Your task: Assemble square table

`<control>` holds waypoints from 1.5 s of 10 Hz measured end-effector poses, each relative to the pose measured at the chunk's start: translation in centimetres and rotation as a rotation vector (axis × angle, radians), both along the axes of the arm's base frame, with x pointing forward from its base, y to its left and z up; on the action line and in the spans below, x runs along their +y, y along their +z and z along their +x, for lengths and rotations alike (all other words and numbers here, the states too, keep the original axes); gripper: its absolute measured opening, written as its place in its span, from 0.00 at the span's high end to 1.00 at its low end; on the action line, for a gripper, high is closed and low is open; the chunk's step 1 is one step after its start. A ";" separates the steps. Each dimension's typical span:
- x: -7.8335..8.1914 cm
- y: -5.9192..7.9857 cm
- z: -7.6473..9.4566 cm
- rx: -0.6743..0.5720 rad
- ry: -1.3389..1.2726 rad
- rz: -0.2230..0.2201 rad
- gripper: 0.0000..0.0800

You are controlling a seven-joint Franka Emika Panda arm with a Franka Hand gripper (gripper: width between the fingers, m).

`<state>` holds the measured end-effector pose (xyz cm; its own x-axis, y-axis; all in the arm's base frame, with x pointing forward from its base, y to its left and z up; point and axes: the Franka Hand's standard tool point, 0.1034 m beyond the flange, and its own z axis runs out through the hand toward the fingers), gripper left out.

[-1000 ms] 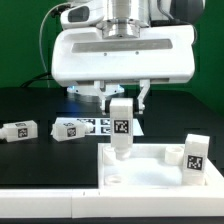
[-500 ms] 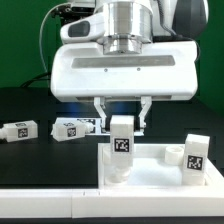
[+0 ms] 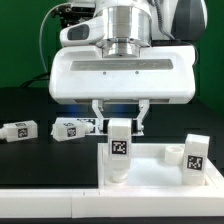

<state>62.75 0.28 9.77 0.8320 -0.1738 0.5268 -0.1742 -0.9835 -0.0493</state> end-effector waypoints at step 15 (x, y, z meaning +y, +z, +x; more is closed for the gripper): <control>0.0 -1.9 -0.8 -0.037 0.000 -0.039 0.41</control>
Offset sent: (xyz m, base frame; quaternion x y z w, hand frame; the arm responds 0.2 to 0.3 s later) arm -0.0077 -0.0120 -0.0077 -0.0073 0.0053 -0.0121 0.9999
